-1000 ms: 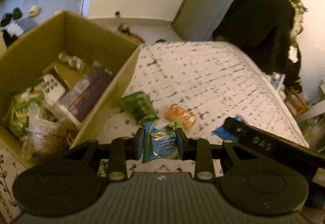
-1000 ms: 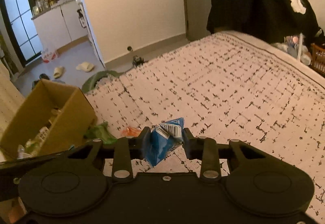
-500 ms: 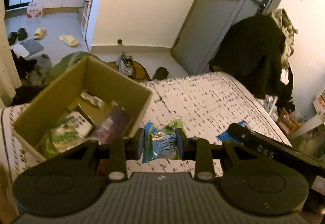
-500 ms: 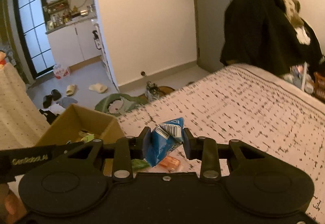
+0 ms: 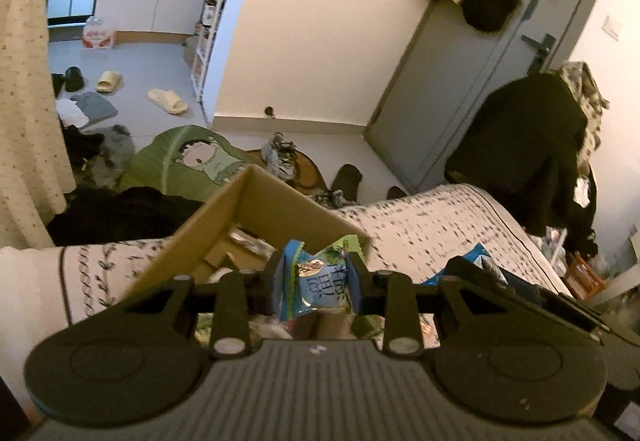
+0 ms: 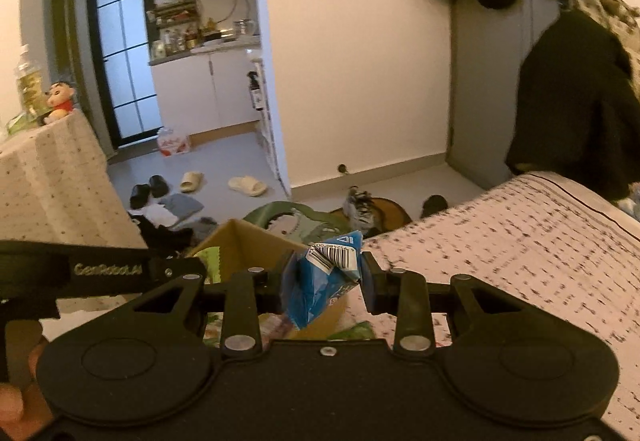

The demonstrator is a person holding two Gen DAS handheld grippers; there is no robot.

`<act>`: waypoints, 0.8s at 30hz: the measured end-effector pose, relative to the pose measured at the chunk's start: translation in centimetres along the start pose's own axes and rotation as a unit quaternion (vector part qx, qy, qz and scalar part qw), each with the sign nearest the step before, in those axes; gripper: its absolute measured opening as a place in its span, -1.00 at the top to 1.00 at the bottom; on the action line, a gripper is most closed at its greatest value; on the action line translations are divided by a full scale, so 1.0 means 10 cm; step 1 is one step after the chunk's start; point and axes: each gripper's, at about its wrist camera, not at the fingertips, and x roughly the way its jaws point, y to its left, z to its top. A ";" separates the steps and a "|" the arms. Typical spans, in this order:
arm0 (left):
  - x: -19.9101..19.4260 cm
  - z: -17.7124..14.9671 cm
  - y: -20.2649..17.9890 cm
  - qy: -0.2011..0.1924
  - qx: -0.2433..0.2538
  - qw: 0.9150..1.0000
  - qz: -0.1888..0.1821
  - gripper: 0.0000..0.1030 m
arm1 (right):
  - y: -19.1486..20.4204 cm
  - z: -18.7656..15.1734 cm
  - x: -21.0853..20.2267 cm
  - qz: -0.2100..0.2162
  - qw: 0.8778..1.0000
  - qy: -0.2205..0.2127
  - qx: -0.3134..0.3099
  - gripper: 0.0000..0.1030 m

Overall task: Organize snacks
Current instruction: 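Carry both held blue packets toward the cardboard box, then open both grippers over the box to drop the blue packets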

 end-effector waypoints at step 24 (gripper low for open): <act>0.28 0.24 0.69 0.003 -0.050 0.999 0.012 0.40 | 0.36 -0.17 0.42 0.041 0.999 0.019 -0.024 0.36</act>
